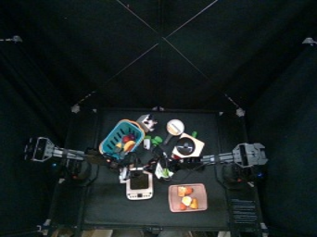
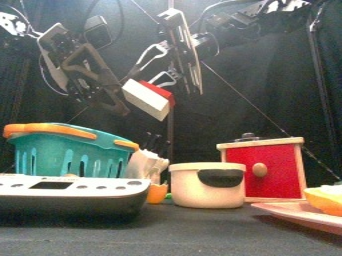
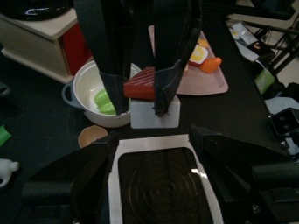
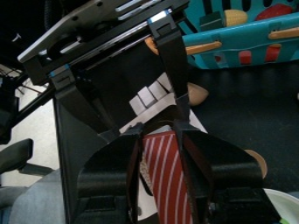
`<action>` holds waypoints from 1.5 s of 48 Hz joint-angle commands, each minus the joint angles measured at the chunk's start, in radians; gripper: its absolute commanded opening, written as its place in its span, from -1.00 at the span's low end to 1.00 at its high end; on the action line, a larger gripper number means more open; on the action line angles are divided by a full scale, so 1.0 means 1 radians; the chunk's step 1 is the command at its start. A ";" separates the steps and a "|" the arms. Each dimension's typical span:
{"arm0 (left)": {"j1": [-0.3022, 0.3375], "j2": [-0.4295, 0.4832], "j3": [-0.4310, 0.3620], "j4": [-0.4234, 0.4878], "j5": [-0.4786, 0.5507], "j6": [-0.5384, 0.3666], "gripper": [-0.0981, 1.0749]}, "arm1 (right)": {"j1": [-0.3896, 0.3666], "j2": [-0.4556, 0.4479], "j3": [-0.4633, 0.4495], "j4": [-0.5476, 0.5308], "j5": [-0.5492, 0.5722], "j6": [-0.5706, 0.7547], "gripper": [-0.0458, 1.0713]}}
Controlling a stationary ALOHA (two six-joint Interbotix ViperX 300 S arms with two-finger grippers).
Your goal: Hand over salmon sushi
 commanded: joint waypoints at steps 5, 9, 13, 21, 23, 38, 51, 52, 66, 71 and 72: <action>0.009 0.026 -0.055 -0.008 -0.015 0.000 0.84 | -0.003 -0.026 -0.018 -0.003 -0.003 0.000 -0.01; 0.012 0.037 -0.066 -0.020 -0.028 0.000 0.84 | -0.005 -0.026 -0.020 -0.003 -0.003 0.000 -0.01; 0.021 0.049 -0.071 -0.029 -0.049 0.002 0.83 | -0.003 -0.026 -0.021 -0.006 -0.003 0.000 -0.01; 0.028 0.074 -0.071 -0.040 -0.107 0.003 0.82 | -0.005 -0.026 -0.021 -0.008 -0.003 0.000 0.00; 0.029 0.081 -0.071 -0.041 -0.112 0.003 0.82 | -0.005 -0.026 -0.023 -0.008 -0.003 0.000 -0.01; 0.049 0.112 -0.074 -0.064 -0.126 0.005 0.66 | -0.005 -0.026 -0.025 -0.008 -0.003 0.000 -0.01; 0.051 0.110 -0.072 -0.064 -0.135 0.005 0.26 | -0.005 -0.011 -0.025 -0.002 -0.003 0.002 -0.01; 0.051 0.110 -0.072 -0.064 -0.135 0.005 0.24 | -0.005 -0.011 -0.025 -0.002 -0.003 0.002 -0.01; 0.044 0.100 -0.060 -0.060 -0.135 0.006 0.19 | -0.003 -0.008 -0.023 -0.014 -0.003 -0.002 0.04; 0.043 0.100 -0.058 -0.058 -0.135 0.008 0.19 | -0.003 -0.008 -0.021 -0.031 -0.002 0.002 0.18; 0.043 0.100 -0.058 -0.057 -0.135 0.008 0.19 | -0.005 -0.008 -0.021 -0.032 -0.002 0.002 0.22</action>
